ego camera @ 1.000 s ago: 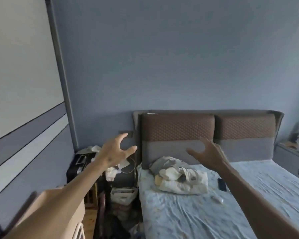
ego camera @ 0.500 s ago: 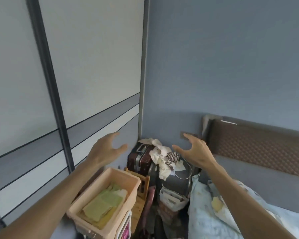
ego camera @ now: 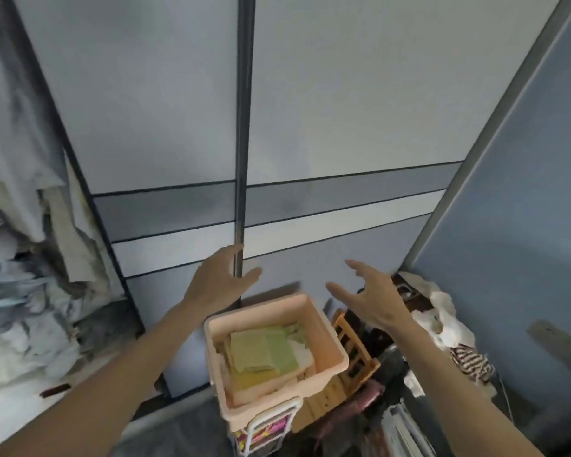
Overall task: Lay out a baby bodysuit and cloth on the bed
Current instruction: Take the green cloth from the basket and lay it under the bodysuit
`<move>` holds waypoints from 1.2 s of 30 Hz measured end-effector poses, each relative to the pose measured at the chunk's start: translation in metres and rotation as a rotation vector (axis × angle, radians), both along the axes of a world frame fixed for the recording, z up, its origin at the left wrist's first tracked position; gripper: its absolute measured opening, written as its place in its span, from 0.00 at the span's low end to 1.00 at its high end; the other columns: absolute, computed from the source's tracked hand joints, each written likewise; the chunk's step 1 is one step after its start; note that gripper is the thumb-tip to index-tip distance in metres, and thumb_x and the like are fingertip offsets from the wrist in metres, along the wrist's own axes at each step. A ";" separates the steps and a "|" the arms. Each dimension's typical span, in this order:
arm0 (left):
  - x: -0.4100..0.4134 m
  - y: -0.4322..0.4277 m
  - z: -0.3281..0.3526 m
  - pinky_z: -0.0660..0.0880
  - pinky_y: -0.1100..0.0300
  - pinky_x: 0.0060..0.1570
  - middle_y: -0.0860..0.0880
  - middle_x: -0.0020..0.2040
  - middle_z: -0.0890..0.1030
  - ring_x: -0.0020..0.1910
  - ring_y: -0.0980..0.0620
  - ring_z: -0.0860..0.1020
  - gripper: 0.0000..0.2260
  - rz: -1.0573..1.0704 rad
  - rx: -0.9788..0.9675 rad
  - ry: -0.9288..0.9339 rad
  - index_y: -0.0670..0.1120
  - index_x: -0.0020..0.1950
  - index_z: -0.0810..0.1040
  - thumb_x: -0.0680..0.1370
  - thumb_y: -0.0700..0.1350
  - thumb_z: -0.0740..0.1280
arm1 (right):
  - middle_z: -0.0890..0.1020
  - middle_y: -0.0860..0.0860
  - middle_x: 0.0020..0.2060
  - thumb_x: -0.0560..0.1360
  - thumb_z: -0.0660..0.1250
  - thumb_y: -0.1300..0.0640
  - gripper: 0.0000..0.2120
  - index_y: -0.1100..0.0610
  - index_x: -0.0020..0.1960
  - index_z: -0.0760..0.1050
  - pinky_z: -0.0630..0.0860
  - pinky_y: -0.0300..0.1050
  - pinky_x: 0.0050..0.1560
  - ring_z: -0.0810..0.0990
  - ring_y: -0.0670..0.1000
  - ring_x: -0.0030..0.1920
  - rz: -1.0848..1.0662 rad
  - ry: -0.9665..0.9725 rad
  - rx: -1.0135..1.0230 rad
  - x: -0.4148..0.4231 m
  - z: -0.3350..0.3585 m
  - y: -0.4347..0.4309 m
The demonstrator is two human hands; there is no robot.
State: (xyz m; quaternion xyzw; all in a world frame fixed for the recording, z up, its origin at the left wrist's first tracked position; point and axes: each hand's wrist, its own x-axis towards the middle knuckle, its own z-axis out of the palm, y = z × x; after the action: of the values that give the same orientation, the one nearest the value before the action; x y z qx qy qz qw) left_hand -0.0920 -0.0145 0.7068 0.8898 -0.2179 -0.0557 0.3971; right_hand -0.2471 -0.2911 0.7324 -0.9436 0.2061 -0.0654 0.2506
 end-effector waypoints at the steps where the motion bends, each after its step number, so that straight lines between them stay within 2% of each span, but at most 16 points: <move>1: 0.000 -0.002 -0.014 0.67 0.52 0.75 0.53 0.79 0.71 0.77 0.50 0.70 0.36 0.036 -0.005 0.021 0.54 0.81 0.66 0.77 0.67 0.69 | 0.72 0.46 0.76 0.69 0.64 0.21 0.46 0.45 0.79 0.66 0.72 0.61 0.73 0.72 0.52 0.74 0.049 0.021 0.012 0.014 -0.017 -0.006; 4: 0.000 -0.012 -0.069 0.66 0.52 0.76 0.54 0.79 0.70 0.77 0.52 0.69 0.35 0.135 -0.015 0.080 0.54 0.81 0.65 0.78 0.64 0.69 | 0.74 0.46 0.75 0.69 0.67 0.23 0.43 0.44 0.78 0.67 0.75 0.61 0.70 0.75 0.51 0.70 0.160 0.077 0.077 0.052 -0.066 -0.012; 6: 0.002 -0.020 -0.117 0.68 0.50 0.75 0.55 0.79 0.70 0.77 0.53 0.69 0.36 0.191 -0.032 0.134 0.56 0.81 0.64 0.76 0.65 0.69 | 0.76 0.47 0.72 0.72 0.72 0.32 0.37 0.45 0.76 0.70 0.76 0.58 0.69 0.77 0.51 0.67 0.244 0.124 0.110 0.074 -0.107 -0.013; 8: 0.003 -0.028 -0.172 0.69 0.52 0.74 0.56 0.79 0.70 0.76 0.54 0.70 0.35 0.240 -0.028 0.184 0.56 0.81 0.64 0.77 0.64 0.70 | 0.75 0.46 0.74 0.73 0.74 0.36 0.36 0.45 0.77 0.69 0.74 0.56 0.71 0.75 0.51 0.70 0.314 0.180 0.129 0.095 -0.156 -0.016; 11: 0.001 -0.039 -0.255 0.72 0.56 0.70 0.57 0.75 0.73 0.72 0.55 0.73 0.32 0.298 0.010 0.228 0.54 0.80 0.66 0.79 0.58 0.72 | 0.75 0.41 0.70 0.71 0.73 0.32 0.36 0.42 0.75 0.70 0.77 0.56 0.68 0.76 0.48 0.68 0.441 0.253 0.167 0.122 -0.238 -0.026; 13: 0.002 -0.047 -0.306 0.75 0.54 0.70 0.61 0.71 0.73 0.69 0.57 0.74 0.29 0.327 0.013 0.269 0.55 0.78 0.69 0.79 0.56 0.73 | 0.75 0.37 0.67 0.70 0.71 0.28 0.33 0.37 0.72 0.71 0.79 0.51 0.65 0.78 0.43 0.63 0.514 0.233 0.121 0.138 -0.293 -0.032; 14: 0.003 -0.050 -0.331 0.75 0.54 0.69 0.62 0.70 0.73 0.69 0.58 0.74 0.27 0.341 0.038 0.271 0.56 0.76 0.70 0.78 0.56 0.73 | 0.74 0.37 0.68 0.70 0.70 0.27 0.34 0.35 0.73 0.69 0.77 0.48 0.66 0.77 0.42 0.62 0.533 0.253 0.087 0.143 -0.313 -0.032; 16: 0.006 -0.056 -0.377 0.73 0.53 0.71 0.60 0.70 0.74 0.70 0.55 0.74 0.27 0.376 0.113 0.272 0.55 0.76 0.71 0.79 0.56 0.73 | 0.73 0.42 0.73 0.71 0.73 0.31 0.37 0.38 0.76 0.67 0.71 0.46 0.71 0.74 0.44 0.67 0.524 0.362 0.129 0.150 -0.347 -0.031; 19: 0.012 -0.064 -0.430 0.67 0.49 0.75 0.51 0.75 0.72 0.75 0.48 0.69 0.28 0.434 0.140 0.336 0.51 0.78 0.70 0.79 0.51 0.72 | 0.73 0.50 0.76 0.71 0.75 0.34 0.43 0.49 0.79 0.66 0.70 0.51 0.73 0.73 0.52 0.73 0.445 0.476 0.190 0.162 -0.399 -0.032; 21: 0.016 -0.067 -0.448 0.66 0.48 0.75 0.45 0.75 0.72 0.75 0.44 0.69 0.26 0.472 0.151 0.372 0.47 0.76 0.72 0.79 0.49 0.72 | 0.70 0.51 0.77 0.70 0.75 0.34 0.45 0.51 0.79 0.65 0.68 0.51 0.74 0.70 0.53 0.75 0.412 0.488 0.212 0.168 -0.421 -0.033; 24: 0.023 -0.072 -0.452 0.70 0.46 0.72 0.43 0.71 0.77 0.71 0.41 0.74 0.26 0.544 0.109 0.359 0.45 0.75 0.74 0.77 0.45 0.74 | 0.64 0.52 0.80 0.68 0.75 0.32 0.48 0.49 0.81 0.62 0.65 0.52 0.76 0.64 0.55 0.78 0.382 0.493 0.176 0.176 -0.444 -0.037; 27: 0.025 -0.072 -0.447 0.73 0.46 0.69 0.47 0.69 0.80 0.68 0.45 0.77 0.27 0.582 0.040 0.339 0.48 0.74 0.75 0.76 0.40 0.76 | 0.69 0.53 0.77 0.65 0.78 0.33 0.49 0.48 0.80 0.64 0.67 0.51 0.75 0.68 0.55 0.77 0.377 0.495 0.200 0.182 -0.452 -0.035; 30: 0.023 -0.073 -0.440 0.74 0.58 0.66 0.50 0.64 0.79 0.64 0.49 0.78 0.24 0.551 0.041 0.252 0.50 0.69 0.79 0.74 0.36 0.76 | 0.69 0.50 0.74 0.64 0.80 0.36 0.46 0.45 0.78 0.67 0.67 0.50 0.75 0.68 0.53 0.74 0.389 0.432 0.185 0.181 -0.454 -0.032; 32: 0.022 -0.074 -0.434 0.70 0.71 0.61 0.53 0.62 0.76 0.62 0.52 0.76 0.23 0.509 -0.020 0.259 0.52 0.67 0.80 0.75 0.34 0.74 | 0.67 0.47 0.71 0.65 0.82 0.44 0.43 0.46 0.76 0.69 0.67 0.47 0.74 0.69 0.51 0.72 0.385 0.384 0.250 0.180 -0.452 -0.030; 33: 0.021 -0.074 -0.433 0.70 0.72 0.60 0.54 0.61 0.75 0.62 0.52 0.76 0.23 0.493 -0.050 0.271 0.53 0.66 0.80 0.76 0.33 0.73 | 0.67 0.46 0.69 0.65 0.83 0.49 0.42 0.46 0.75 0.70 0.67 0.45 0.72 0.69 0.49 0.70 0.385 0.370 0.294 0.179 -0.450 -0.030; 36: 0.021 -0.074 -0.434 0.77 0.59 0.64 0.51 0.65 0.76 0.65 0.49 0.77 0.22 0.508 -0.142 0.395 0.59 0.62 0.81 0.75 0.35 0.76 | 0.66 0.46 0.67 0.66 0.83 0.56 0.41 0.46 0.75 0.69 0.68 0.40 0.68 0.70 0.49 0.68 0.376 0.363 0.354 0.177 -0.448 -0.034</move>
State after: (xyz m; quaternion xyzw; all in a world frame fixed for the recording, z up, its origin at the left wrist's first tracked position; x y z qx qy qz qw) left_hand -0.0711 -0.0882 0.2731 0.8576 0.0891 -0.1111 0.4941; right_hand -0.0700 -0.3249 0.2844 -0.9031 0.0774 0.1886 0.3779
